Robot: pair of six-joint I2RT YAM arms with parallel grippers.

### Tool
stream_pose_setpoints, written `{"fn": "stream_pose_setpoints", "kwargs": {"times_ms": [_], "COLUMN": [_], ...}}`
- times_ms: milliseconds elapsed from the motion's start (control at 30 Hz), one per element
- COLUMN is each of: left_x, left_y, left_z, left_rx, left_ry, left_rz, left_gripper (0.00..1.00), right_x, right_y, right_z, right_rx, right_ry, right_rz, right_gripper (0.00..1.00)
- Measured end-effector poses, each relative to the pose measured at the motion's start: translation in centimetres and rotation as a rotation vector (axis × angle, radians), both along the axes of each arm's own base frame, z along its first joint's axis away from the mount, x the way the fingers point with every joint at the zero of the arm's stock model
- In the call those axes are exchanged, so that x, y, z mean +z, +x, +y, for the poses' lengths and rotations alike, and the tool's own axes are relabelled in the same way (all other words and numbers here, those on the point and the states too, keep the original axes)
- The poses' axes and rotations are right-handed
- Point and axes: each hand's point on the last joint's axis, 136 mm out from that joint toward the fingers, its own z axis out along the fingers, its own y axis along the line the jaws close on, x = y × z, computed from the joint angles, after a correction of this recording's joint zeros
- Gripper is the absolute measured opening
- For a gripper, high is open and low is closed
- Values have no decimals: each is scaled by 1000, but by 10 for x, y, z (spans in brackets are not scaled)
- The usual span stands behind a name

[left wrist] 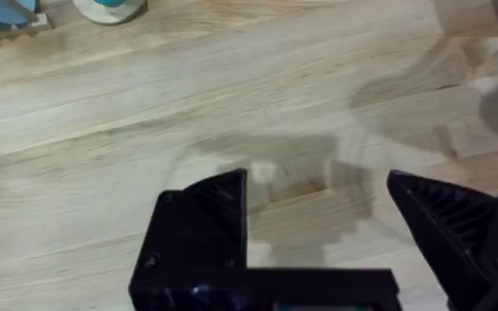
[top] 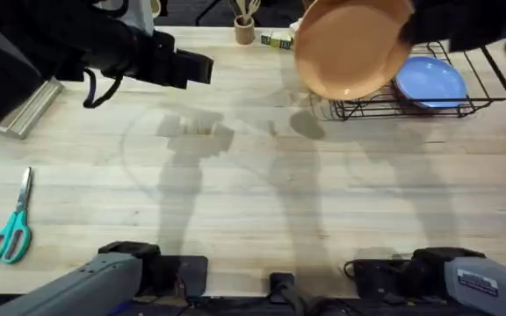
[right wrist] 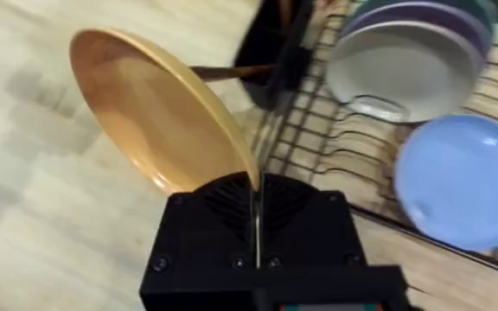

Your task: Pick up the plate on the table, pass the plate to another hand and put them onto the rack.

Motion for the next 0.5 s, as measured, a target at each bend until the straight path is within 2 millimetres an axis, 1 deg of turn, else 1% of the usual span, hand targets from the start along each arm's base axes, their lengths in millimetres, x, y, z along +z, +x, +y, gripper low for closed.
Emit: {"fn": "stream_pose_setpoints", "kwargs": {"times_ms": [167, 267, 400, 500], "left_x": [0, 0, 0, 0], "left_y": [0, 0, 0, 0], "left_z": [0, 0, 0, 0], "left_rx": [-5, -7, -8, -8], "left_ry": [4, 6, 7, 7], "left_rz": [0, 2, 1, 1], "left_gripper": [994, 994, 994, 994], "right_x": [18, 30, 55, 74], "right_y": [5, 3, -1, 0], "right_z": [-27, -37, -50, -66], "right_rx": [-45, -35, -9, -24], "right_ry": [-41, -87, -180, -263], "right_rz": [-62, -116, -238, -325], "right_gripper": [26, 26, 26, 26]}}
